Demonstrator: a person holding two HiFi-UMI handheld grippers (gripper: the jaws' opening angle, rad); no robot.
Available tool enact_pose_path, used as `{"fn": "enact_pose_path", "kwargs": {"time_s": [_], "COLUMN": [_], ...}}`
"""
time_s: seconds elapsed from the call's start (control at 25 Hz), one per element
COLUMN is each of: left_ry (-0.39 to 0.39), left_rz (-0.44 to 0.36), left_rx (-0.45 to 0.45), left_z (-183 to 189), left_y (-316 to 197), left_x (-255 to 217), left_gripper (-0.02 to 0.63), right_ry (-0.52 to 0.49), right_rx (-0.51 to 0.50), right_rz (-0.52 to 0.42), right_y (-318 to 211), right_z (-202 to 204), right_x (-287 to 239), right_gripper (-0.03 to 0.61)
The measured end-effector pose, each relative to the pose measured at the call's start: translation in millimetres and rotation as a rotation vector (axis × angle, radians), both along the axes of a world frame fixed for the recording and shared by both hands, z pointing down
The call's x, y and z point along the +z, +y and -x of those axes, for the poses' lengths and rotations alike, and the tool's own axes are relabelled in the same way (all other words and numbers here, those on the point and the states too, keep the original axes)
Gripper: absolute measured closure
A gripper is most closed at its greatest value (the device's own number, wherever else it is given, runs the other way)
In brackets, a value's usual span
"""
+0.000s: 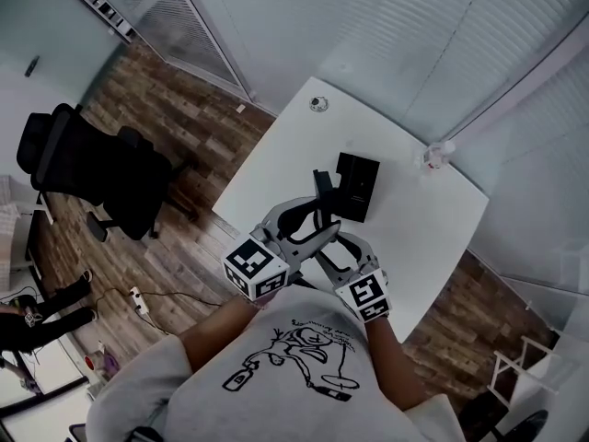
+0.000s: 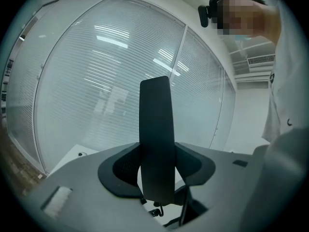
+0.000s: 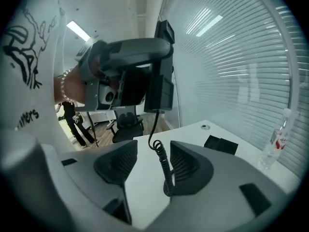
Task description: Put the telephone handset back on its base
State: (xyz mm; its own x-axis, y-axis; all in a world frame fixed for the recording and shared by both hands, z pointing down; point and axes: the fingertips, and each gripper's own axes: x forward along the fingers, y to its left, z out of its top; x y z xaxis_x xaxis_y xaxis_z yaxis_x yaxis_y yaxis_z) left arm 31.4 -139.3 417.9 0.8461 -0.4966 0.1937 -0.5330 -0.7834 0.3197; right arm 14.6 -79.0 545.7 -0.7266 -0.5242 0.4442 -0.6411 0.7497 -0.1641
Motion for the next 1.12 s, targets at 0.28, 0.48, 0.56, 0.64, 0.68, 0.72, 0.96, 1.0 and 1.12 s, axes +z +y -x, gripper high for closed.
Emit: {"fn": "enact_pose_path", "kwargs": {"time_s": [0.28,0.48,0.56,0.64,0.68,0.72,0.96,1.0,1.12], "left_ry": [-0.029,-0.081,-0.106,-0.141,-0.159,-0.177,-0.270,-0.285,-0.330], "left_rz": [0.059,0.090,0.110,0.135,0.148,0.162,0.257,0.274,0.307], "left_rx": [-0.051,-0.083,-0.091,-0.099,-0.106,-0.114,-0.161,-0.168,-0.182], "left_z": [-7,-9,-13,-16,-17,-17,-17,-17,-18], "left_y": [-7,-13,-17,-22,-24,-26,-38,-39,-44], "left_x": [32,59,73,89,97,104,160,169,192], "left_gripper": [0.408,0.408,0.408,0.408,0.409,0.408,0.408,0.408,0.408], "right_ry": [-0.027,-0.046,-0.041,-0.043,-0.052,-0.064,-0.143,-0.157,-0.188], "right_rx": [0.062,0.082,0.089,0.093,0.096,0.100,0.158,0.171,0.199], "right_rz": [0.007,0.063,0.114,0.174,0.205,0.236,0.408,0.430,0.475], "right_y": [-5,-4,-3,-2,-2,-1,3,2,1], "right_z": [-4,-6,-7,-7,-7,-6,-8,-9,-10], "right_x": [31,52,63,74,79,83,106,109,114], "right_gripper": [0.442,0.515,0.520,0.523,0.523,0.525,0.526,0.526,0.526]}}
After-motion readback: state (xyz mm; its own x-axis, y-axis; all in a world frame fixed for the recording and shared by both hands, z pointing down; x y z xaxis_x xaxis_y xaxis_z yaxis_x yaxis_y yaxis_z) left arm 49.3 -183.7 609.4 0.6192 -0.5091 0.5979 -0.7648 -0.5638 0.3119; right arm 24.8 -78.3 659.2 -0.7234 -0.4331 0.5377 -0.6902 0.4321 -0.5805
